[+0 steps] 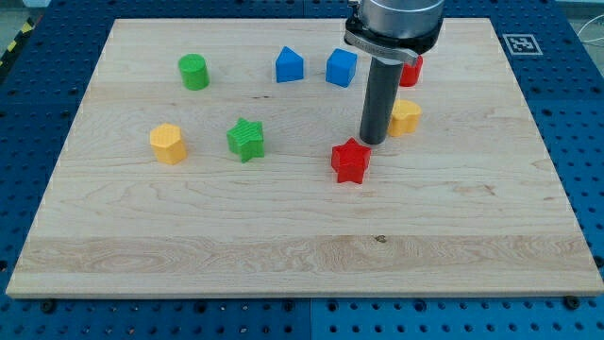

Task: Slide the yellow heart towards the blue triangle

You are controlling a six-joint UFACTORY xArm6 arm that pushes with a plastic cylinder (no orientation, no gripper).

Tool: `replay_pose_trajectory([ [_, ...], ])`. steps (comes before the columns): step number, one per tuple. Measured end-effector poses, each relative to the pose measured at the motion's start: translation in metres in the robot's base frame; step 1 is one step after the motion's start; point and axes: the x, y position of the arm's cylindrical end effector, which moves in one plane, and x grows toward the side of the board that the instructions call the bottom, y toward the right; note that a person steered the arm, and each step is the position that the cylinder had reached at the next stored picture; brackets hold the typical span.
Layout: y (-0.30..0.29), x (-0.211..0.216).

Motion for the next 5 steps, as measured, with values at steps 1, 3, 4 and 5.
replay_pose_trajectory([
  [1, 0.012, 0.011],
  [3, 0.058, 0.031],
  [4, 0.090, 0.022],
  [5, 0.090, 0.018],
])
